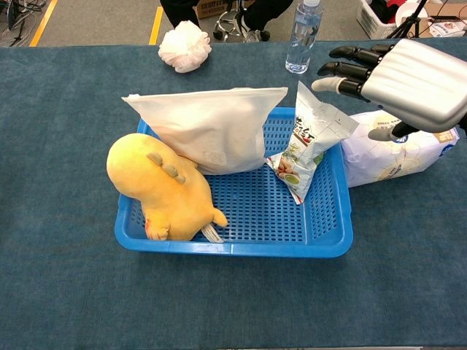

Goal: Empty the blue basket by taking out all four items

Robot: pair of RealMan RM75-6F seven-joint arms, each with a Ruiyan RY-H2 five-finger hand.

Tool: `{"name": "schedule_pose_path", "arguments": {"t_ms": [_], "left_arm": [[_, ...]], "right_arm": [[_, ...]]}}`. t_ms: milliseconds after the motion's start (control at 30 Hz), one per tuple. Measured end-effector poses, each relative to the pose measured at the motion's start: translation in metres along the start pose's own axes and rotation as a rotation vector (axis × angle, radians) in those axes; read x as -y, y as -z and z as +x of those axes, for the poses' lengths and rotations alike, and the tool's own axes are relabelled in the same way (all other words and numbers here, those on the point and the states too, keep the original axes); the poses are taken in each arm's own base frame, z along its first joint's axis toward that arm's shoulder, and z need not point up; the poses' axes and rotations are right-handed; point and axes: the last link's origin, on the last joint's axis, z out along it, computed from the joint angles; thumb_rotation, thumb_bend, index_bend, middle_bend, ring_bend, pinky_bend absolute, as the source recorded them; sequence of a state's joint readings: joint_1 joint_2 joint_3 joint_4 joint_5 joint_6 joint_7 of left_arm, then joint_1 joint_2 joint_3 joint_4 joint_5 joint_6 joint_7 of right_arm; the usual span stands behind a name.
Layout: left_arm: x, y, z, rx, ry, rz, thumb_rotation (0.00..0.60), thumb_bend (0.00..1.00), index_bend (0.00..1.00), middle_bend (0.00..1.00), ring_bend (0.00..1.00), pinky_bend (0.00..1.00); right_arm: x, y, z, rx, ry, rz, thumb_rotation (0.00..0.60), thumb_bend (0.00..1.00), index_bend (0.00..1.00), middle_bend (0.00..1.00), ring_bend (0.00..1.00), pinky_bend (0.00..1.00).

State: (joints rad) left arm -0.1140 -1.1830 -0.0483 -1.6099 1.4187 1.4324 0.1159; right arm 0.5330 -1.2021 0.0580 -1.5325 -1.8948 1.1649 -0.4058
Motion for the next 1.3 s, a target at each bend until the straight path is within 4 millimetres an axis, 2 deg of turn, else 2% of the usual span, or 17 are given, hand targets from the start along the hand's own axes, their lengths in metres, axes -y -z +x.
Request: {"name": "schedule_pose_path", "arguments": {"t_ms": [233,767,1167,1300], "left_arm": [[0.002,0.002,0.000,0.000,0.005,0.004,0.600,0.10,0.44,0.42,0.29,0.48],[0.002,0.002,-0.001,-0.001,0.007,0.004,0.600,0.10,0.44,0.42,0.29,0.48],[0.005,0.005,-0.001,-0.003,0.012,0.013,0.600,0.10,0.44,0.42,0.29,0.48],[0.005,0.006,-0.001,-0.004,0.013,0.014,0.600,0.11,0.44,0.42,0.29,0.48]], "right_arm": [[0.005,-0.012,-0.003,-0.032,-0.006,0.046,0.600,0.00,0.19,0.17,0.10,0.39],[0.009,-0.017,-0.012,-0.015,-0.022,0.055,0.600,0.00,0.19,0.17,0.10,0.39],[0.012,-0.025,-0.020,0.019,-0.029,0.066,0.600,0.00,0.19,0.25,0.13,0.39],[0.012,-0.026,-0.021,0.022,-0.030,0.061,0.600,0.00,0.25,0.31,0.19,0.39]]}}
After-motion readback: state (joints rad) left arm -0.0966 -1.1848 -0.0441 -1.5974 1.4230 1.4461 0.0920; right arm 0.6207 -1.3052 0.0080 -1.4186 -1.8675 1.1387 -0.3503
